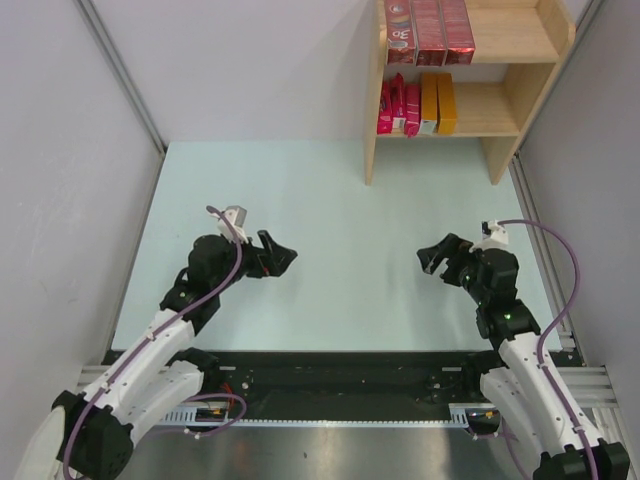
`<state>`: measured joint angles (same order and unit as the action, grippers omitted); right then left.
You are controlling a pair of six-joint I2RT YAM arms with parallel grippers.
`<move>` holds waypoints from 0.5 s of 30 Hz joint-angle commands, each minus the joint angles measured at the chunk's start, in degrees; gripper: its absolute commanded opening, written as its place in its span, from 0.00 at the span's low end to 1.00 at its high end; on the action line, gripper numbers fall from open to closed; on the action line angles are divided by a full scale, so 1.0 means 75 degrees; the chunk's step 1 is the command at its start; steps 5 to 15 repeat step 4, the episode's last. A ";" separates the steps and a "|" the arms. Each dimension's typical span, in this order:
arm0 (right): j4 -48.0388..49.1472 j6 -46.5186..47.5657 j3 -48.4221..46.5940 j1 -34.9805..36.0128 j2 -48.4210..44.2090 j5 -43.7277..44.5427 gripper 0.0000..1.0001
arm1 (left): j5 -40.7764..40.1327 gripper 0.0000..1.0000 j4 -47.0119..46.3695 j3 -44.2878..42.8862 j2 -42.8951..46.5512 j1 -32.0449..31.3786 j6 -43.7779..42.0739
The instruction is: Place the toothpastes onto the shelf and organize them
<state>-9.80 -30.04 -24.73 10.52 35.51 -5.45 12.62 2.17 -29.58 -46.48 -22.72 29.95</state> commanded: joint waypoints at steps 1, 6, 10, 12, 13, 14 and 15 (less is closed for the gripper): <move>0.0416 -0.0026 -0.0007 0.0073 -0.0059 0.0001 1.00 | 0.0016 1.00 -0.0487 -0.0087 0.0068 -0.0134 -0.0313; 0.0475 0.0091 -0.0019 0.0108 -0.0070 -0.0093 1.00 | -0.0450 1.00 -0.0350 -0.0274 0.0045 -0.0205 -0.0490; 0.0475 0.0091 -0.0019 0.0108 -0.0070 -0.0093 1.00 | -0.0450 1.00 -0.0350 -0.0274 0.0045 -0.0205 -0.0490; 0.0475 0.0091 -0.0019 0.0108 -0.0070 -0.0093 1.00 | -0.0450 1.00 -0.0350 -0.0274 0.0045 -0.0205 -0.0490; 0.0475 0.0091 -0.0019 0.0108 -0.0070 -0.0093 1.00 | -0.0450 1.00 -0.0350 -0.0274 0.0045 -0.0205 -0.0490; 0.0475 0.0091 -0.0019 0.0108 -0.0070 -0.0093 1.00 | -0.0450 1.00 -0.0350 -0.0274 0.0045 -0.0205 -0.0490; 0.0475 0.0091 -0.0019 0.0108 -0.0070 -0.0093 1.00 | -0.0450 1.00 -0.0350 -0.0274 0.0045 -0.0205 -0.0490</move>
